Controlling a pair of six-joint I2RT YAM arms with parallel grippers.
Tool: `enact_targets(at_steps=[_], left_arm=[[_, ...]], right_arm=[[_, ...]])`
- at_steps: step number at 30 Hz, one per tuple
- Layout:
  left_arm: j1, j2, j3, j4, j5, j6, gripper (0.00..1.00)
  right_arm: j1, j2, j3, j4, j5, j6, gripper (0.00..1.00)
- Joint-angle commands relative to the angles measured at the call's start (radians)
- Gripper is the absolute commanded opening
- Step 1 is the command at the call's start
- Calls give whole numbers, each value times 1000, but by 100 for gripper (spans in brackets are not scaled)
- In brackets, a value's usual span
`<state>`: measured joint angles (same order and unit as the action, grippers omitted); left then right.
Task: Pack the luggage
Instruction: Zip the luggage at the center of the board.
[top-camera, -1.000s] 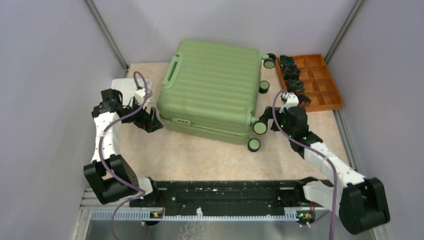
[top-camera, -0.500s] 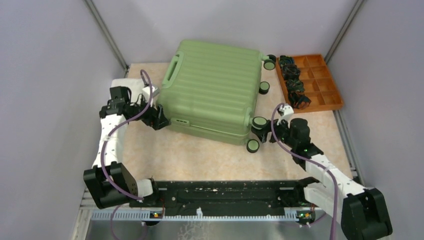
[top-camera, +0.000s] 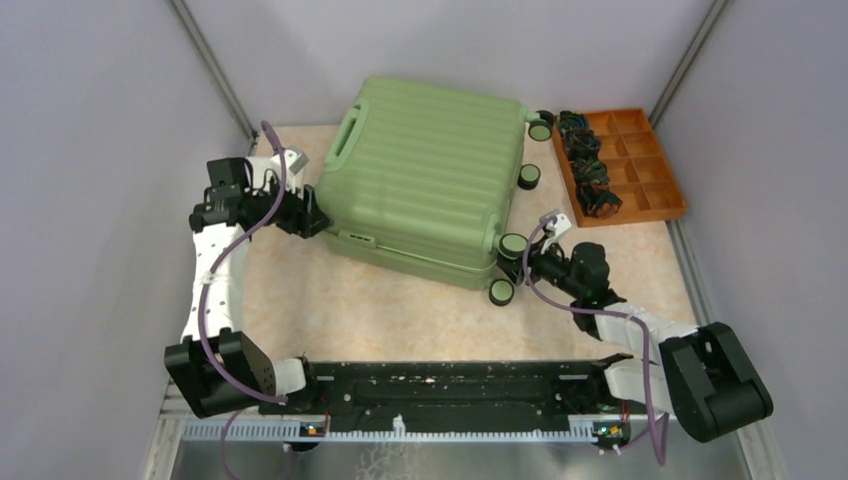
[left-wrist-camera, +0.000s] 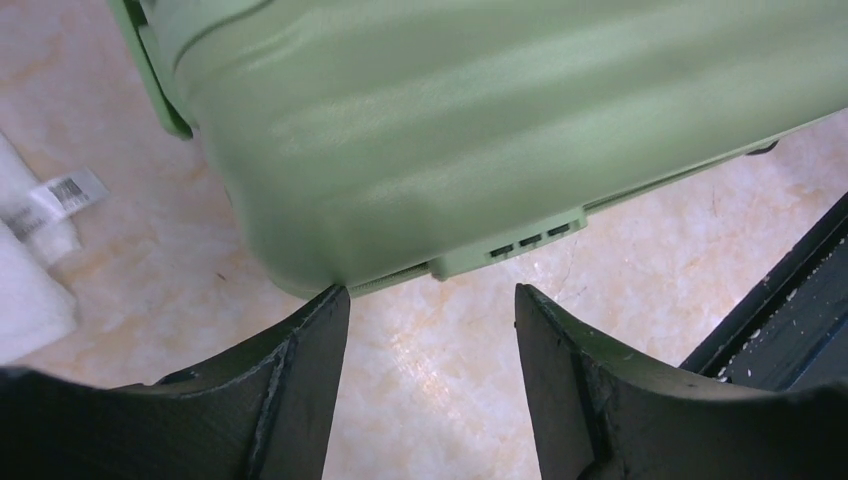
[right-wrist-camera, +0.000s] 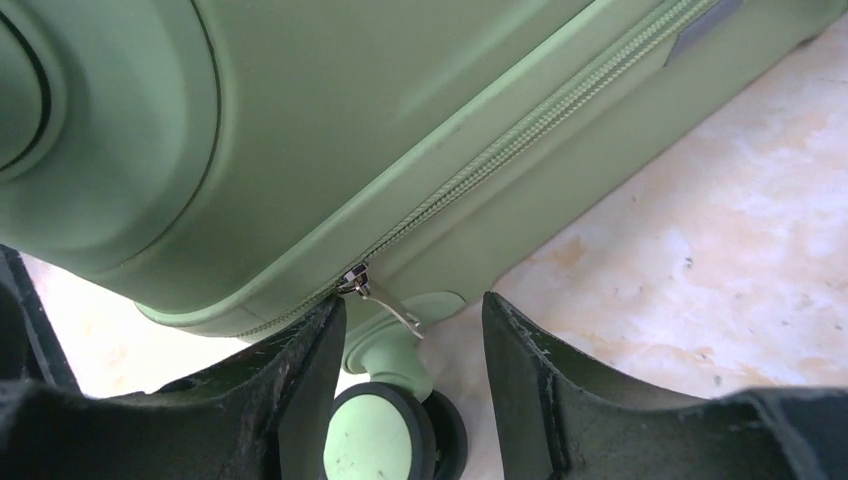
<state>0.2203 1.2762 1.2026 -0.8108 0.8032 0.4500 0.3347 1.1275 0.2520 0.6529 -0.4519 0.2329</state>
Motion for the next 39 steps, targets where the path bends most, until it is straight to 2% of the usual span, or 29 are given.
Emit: enact_targets(at_steps=[1, 4, 9, 13, 15, 17, 20, 24, 28, 32, 36, 39], left_arm=[[-21, -7, 69, 129, 116, -16, 66], [-21, -9, 66, 100, 118, 6, 61], [-19, -26, 40, 8, 64, 53, 51], [-17, -46, 28, -129, 75, 190, 51], [-19, -75, -10, -188, 98, 256, 56], [-31, -115, -80, -180, 97, 269, 62], [-96, -179, -184, -108, 15, 267, 67], [-176, -283, -278, 71, -142, 253, 67], [-242, -420, -387, 372, -285, 296, 65], [-324, -512, -497, 547, -392, 467, 67], [-372, -612, -656, 751, -398, 661, 81], [-388, -681, -790, 931, -340, 804, 87]], right_arm=[[36, 74, -34, 223, -95, 34, 53], [36, 51, -40, 229, -106, 25, 53], [37, 50, -8, 114, -157, -50, 53], [60, 95, -41, 186, -157, -27, 50], [64, 126, -61, 246, -147, -4, 47], [67, 148, -82, 322, -141, 23, 41], [71, 159, -106, 410, -117, 51, 26], [72, 118, -147, 486, -64, 78, 23], [72, 41, -166, 457, -21, 78, 19], [72, 3, -168, 423, -8, 72, 16], [72, -8, -179, 428, 5, 72, 15], [72, 4, -179, 426, 1, 56, 26]])
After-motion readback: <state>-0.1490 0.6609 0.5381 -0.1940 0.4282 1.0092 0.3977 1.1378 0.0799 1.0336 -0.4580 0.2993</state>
